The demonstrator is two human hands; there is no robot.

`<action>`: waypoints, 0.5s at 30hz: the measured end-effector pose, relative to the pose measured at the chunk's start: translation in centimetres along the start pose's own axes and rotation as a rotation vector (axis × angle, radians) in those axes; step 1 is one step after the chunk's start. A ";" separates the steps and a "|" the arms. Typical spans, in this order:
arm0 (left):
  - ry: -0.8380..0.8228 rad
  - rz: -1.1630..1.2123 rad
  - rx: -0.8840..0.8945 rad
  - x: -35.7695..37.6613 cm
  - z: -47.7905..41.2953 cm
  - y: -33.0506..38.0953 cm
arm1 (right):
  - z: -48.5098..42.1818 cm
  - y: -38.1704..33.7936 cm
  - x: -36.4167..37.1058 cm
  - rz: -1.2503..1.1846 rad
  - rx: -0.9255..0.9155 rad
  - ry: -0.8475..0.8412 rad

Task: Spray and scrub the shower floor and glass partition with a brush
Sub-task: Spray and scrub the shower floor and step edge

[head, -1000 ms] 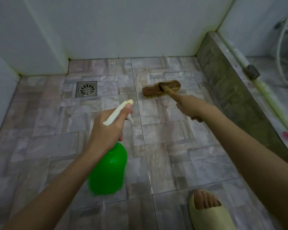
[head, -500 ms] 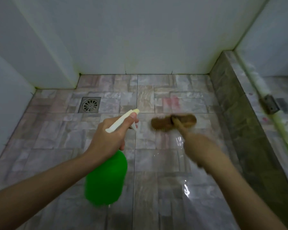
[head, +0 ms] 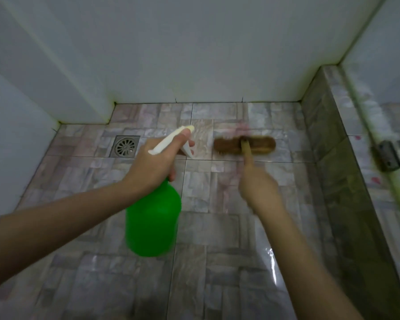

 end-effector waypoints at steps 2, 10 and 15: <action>-0.011 -0.025 0.012 -0.3 -0.5 1.0 | -5.6 -1.0 -1.8 0.008 -0.006 0.067; -0.042 0.005 0.001 0.3 -1.3 2.6 | 1.6 3.3 -0.6 0.027 0.061 -0.157; -0.019 0.067 -0.025 1.2 -1.8 0.7 | -7.6 1.7 -4.3 0.061 -0.004 0.024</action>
Point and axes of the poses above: each hand's wrist, its own z-axis away from the middle knuckle, its own x-axis out of the palm, y = z × x, the point moved 10 cm from there along -z, towards the middle knuckle, and after that the axes turned 10 degrees about z, right-handed, at the moved point
